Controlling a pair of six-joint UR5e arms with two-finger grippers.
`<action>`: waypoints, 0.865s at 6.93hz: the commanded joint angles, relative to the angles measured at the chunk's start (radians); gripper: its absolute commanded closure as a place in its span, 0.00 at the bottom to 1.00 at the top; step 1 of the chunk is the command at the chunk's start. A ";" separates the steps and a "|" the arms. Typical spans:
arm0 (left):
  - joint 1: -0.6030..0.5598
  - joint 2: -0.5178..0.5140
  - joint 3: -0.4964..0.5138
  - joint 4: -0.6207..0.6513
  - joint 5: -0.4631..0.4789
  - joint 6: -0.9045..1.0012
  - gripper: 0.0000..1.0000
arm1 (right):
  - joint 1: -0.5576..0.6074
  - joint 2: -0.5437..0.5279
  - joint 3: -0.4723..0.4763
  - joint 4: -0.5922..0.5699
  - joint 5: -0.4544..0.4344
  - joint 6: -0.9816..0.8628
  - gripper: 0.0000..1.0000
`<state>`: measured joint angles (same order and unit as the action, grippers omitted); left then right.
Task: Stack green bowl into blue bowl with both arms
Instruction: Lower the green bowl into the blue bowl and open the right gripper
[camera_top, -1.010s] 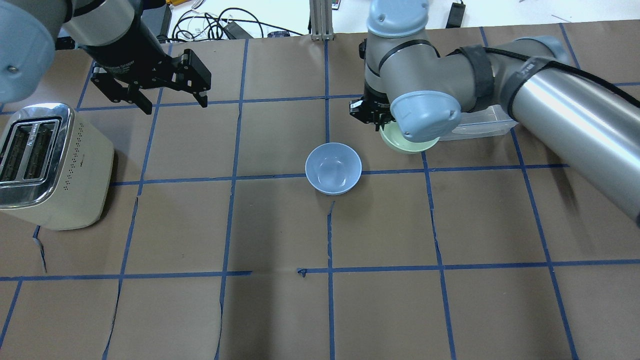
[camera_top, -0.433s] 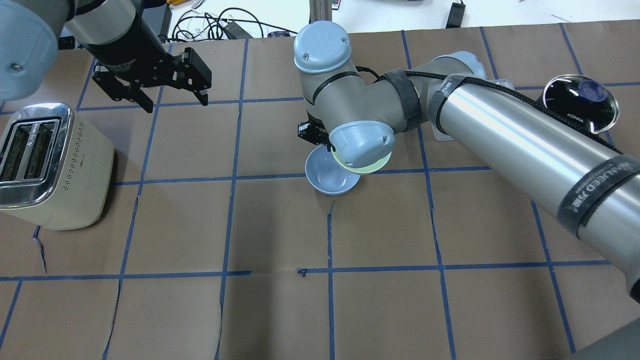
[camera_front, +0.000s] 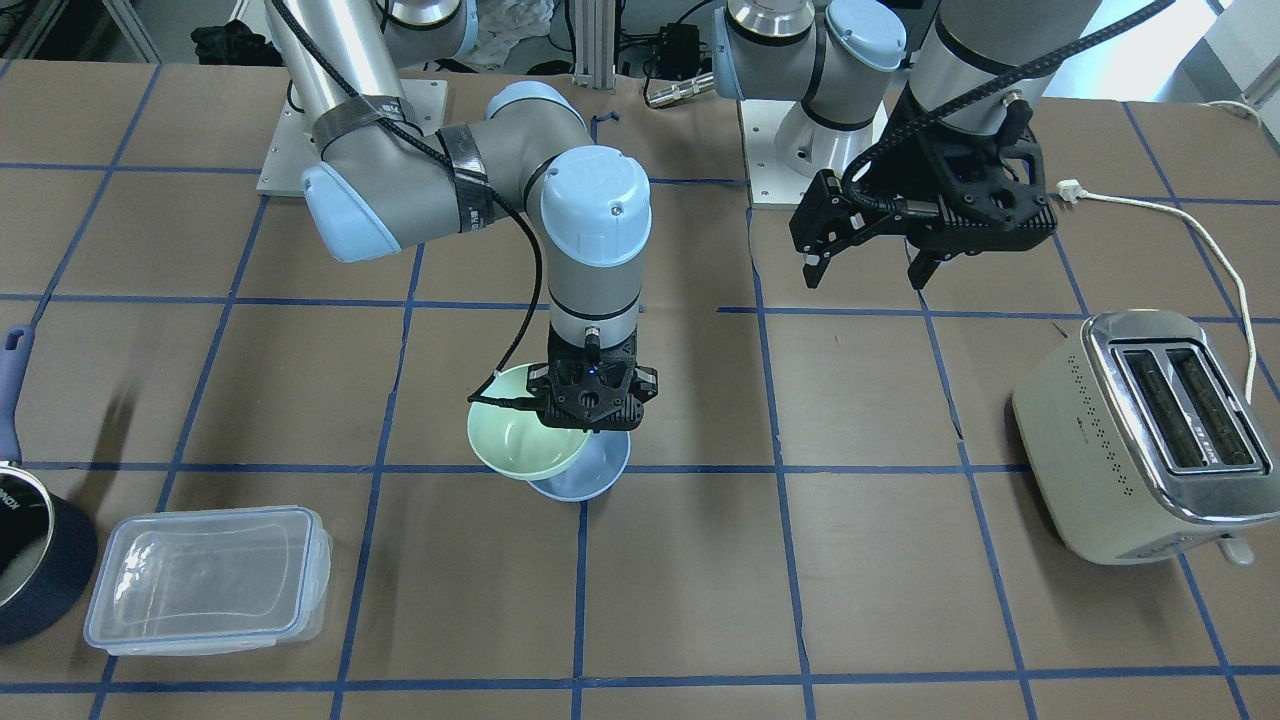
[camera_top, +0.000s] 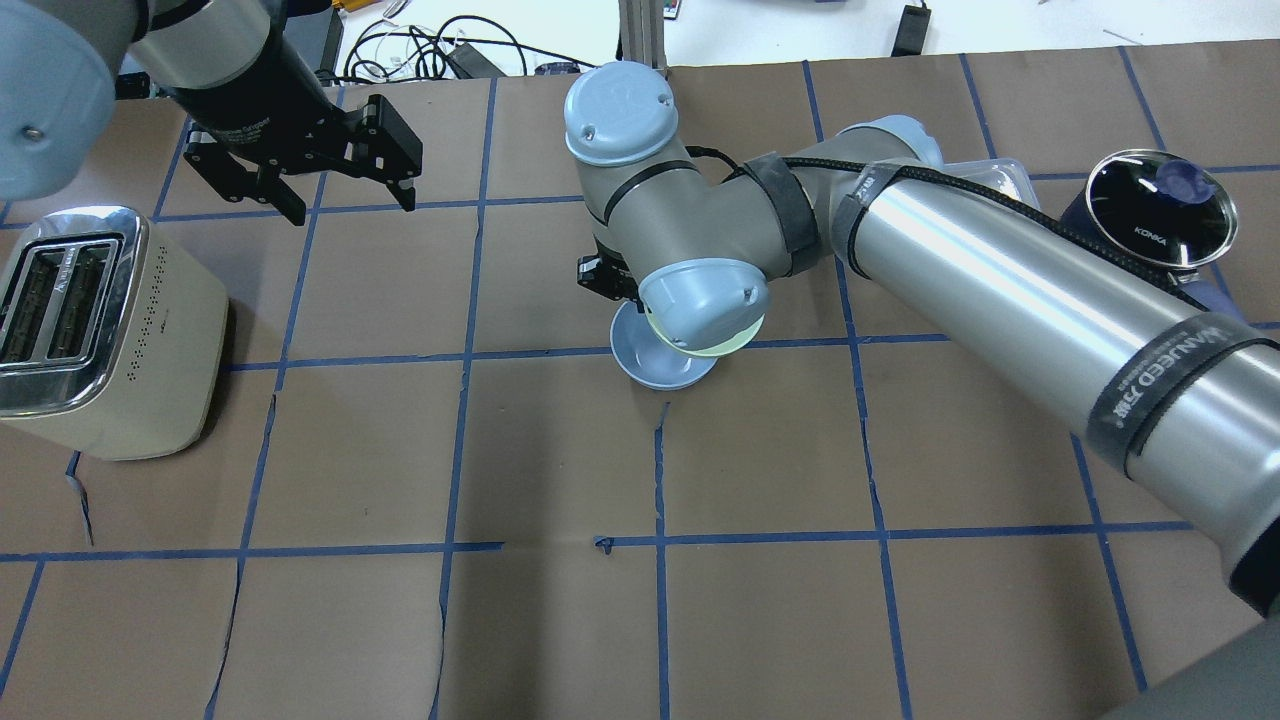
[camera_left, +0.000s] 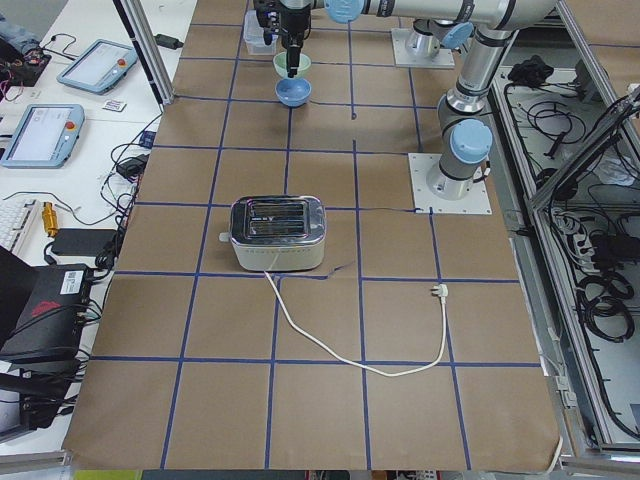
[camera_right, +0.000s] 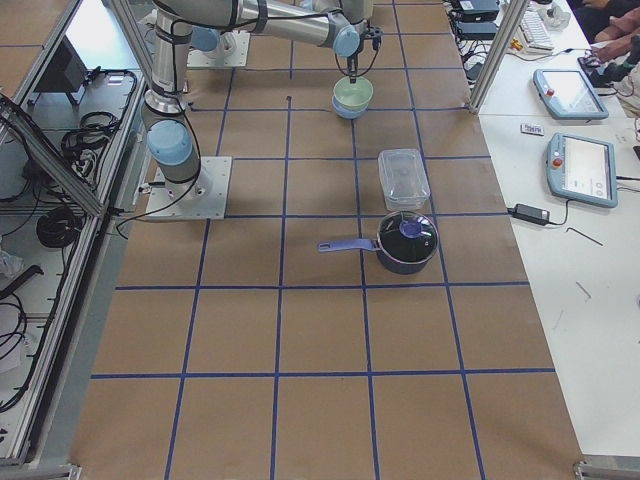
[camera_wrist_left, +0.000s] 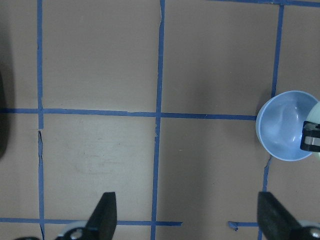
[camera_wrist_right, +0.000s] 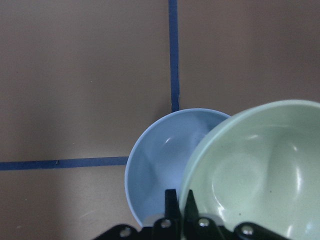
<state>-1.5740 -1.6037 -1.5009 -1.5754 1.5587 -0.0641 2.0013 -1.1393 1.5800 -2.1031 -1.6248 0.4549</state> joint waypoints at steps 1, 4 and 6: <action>-0.003 -0.007 0.001 0.003 0.000 0.000 0.00 | 0.027 0.026 0.000 -0.014 0.000 0.002 1.00; -0.001 -0.007 0.005 0.003 0.001 0.000 0.00 | 0.036 0.043 0.001 -0.034 0.000 0.028 0.93; 0.000 -0.002 0.004 0.003 0.001 0.000 0.00 | 0.034 0.050 0.002 -0.156 0.002 0.024 0.00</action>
<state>-1.5752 -1.6071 -1.4973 -1.5732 1.5600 -0.0638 2.0364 -1.0927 1.5813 -2.1883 -1.6241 0.4789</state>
